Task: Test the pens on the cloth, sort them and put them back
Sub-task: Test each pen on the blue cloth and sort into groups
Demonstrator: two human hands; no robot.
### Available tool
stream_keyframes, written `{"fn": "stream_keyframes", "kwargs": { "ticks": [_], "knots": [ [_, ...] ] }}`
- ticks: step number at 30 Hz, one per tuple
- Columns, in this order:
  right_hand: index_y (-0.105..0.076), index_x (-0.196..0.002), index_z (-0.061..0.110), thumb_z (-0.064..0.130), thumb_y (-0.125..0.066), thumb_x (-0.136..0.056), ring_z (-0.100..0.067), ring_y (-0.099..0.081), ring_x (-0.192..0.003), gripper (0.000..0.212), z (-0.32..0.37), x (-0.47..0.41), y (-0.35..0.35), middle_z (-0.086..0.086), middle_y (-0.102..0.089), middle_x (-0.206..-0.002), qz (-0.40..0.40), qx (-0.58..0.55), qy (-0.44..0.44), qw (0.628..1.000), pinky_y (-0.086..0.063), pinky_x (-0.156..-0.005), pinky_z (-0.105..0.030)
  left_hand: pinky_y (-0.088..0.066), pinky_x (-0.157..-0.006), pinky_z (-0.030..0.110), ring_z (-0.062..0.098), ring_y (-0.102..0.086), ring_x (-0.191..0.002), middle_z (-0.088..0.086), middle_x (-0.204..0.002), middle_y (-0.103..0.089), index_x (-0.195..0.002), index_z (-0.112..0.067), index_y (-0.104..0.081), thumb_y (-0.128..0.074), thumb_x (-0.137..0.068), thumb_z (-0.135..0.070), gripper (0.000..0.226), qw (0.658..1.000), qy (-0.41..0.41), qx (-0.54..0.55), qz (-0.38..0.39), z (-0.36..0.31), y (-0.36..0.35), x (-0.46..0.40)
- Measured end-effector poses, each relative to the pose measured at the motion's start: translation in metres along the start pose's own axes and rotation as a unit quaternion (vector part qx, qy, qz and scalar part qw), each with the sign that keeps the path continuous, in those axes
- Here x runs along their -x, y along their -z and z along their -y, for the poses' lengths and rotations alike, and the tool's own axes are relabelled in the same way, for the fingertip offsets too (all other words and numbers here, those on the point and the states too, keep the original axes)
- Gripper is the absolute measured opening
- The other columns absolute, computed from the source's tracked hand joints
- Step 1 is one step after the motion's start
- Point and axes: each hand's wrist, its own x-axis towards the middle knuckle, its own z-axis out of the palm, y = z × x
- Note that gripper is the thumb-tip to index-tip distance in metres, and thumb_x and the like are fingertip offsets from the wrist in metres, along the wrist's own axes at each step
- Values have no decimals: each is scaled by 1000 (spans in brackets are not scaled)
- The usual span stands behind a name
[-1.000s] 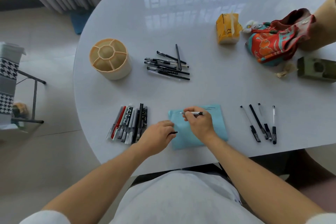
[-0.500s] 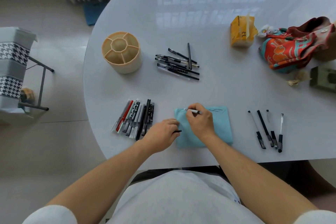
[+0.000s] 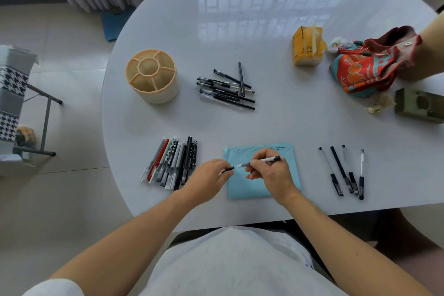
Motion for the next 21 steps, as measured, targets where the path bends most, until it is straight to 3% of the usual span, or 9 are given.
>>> {"fn": "stream_keyframes", "kwargs": {
  "ticks": [3,8,13,21],
  "knots": [
    [-63,-83,2,-5,-61,-90,-26,-70,-66,10,1,3,0,-18,-71,-73,7,18,-5,1000,-64,-67,-44,-50,-81,36,13,-60,-89,-5,-100,-67,-109,-17,-68,-52,-102,-35,24,1000,-4,-1,2,-4,2,-1],
    [-64,-85,2,-4,-61,-92,-25,-69,-64,10,2,3,2,-22,-71,-75,5,28,-14,999,-64,-72,-49,-50,-77,35,12,-58,-84,-6,-96,-66,-107,-19,-68,-51,-102,-36,25,1000,-4,-12,19,-8,6,-1],
    [-64,-85,0,-3,-61,-91,-23,-69,-62,8,2,3,3,-24,-71,-76,-17,41,-4,999,-64,-68,-48,-49,-72,32,10,-56,-79,-8,-90,-64,-102,-21,-67,-52,-101,-35,22,1000,-13,-21,20,-12,9,1],
    [-68,-87,4,5,-65,-96,-24,-71,-65,10,-1,0,-3,-15,-74,-75,24,57,-6,998,-63,-69,-39,-45,-66,34,14,-51,-75,-4,-85,-58,-97,-15,-68,-50,-102,-33,26,998,-17,-62,25,-22,12,-3]
  ]
}}
